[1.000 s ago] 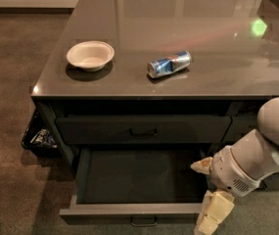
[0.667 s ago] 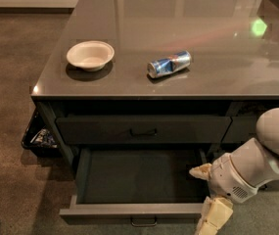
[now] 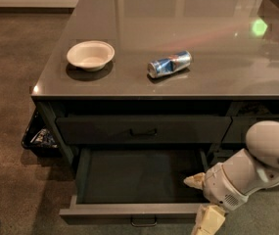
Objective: Close middle drawer
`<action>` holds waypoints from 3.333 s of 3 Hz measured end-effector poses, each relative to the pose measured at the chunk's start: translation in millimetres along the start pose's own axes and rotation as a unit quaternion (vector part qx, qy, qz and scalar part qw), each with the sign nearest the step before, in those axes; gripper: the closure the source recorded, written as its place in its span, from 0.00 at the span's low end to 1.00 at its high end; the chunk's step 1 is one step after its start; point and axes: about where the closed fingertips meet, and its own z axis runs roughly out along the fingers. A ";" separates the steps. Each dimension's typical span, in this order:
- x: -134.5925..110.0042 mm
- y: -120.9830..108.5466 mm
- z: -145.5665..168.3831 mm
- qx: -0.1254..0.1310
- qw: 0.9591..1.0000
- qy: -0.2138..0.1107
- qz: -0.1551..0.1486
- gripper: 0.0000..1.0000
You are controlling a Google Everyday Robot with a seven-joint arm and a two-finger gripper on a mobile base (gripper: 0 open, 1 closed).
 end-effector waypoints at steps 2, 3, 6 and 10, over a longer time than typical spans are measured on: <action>18.1 -1.2 68.7 -0.058 0.997 -0.038 -0.023 0.00; 18.1 -1.2 68.8 -0.058 0.997 -0.038 -0.023 0.00; 52.5 -18.9 140.7 -0.082 0.991 -0.090 -0.055 0.00; 83.9 -25.5 192.4 -0.109 0.983 -0.125 -0.081 0.00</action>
Offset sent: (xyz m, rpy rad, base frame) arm -0.0226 0.0374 -0.0852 0.1653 0.0451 0.1066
